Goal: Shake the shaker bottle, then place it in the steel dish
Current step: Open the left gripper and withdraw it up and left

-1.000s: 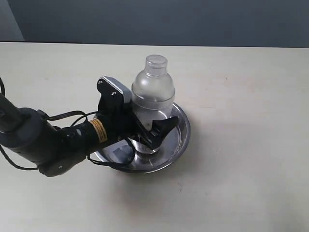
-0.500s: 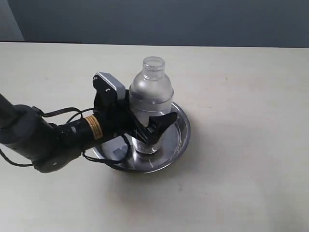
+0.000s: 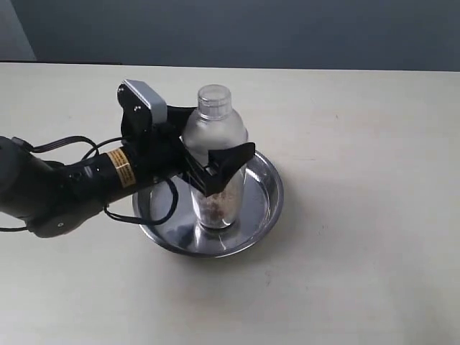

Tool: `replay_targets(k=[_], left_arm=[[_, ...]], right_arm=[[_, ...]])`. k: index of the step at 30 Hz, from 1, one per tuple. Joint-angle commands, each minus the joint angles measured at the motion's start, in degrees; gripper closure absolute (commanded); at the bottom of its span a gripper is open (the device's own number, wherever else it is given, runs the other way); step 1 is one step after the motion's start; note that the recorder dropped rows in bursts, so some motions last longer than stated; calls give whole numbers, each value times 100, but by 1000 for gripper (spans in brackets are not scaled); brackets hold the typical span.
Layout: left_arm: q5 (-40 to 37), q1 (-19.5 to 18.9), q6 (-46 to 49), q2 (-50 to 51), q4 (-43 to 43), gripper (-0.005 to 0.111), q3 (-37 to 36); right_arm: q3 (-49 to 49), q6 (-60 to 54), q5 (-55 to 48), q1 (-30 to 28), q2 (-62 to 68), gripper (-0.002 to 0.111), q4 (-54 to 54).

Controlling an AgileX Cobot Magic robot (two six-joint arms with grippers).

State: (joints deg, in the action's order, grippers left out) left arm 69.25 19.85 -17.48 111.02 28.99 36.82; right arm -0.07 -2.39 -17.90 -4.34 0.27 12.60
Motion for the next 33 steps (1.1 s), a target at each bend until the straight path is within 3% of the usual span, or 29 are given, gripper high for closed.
replay_targets(k=[1,7,16,21,24,30,31,33], left_arm=[[72,-28,-81,-241,91,1,1],[-52,-28,-93,-721,117,1,1],[-1642,-28,325,-2048,-310,4,1],[-2833,-28,622,-2864,-550,13,1],[-3606,-28,635,-3389,-711,31,1],[-5362,-28,597,-4868,-1204,99,1],[-5665,-28,597,-5162,-1294,106,1],[-6455,-28,597,-5778,-1354,106,1]], right_arm=[[7,-11,43,-18,-27,109,-2],[7,-11,43,-18,-27,109,-2],[7,-11,43,-18,-27,109,-2],[7,-11,43,-18,-27,109,-2],[7,-11,43,-18,-27,109,-2],[7,-11,43,-18,-27,109,-2],[7,-11,43,-18,-27,109,-2],[7,-11,43,-18,-27,109,-2]])
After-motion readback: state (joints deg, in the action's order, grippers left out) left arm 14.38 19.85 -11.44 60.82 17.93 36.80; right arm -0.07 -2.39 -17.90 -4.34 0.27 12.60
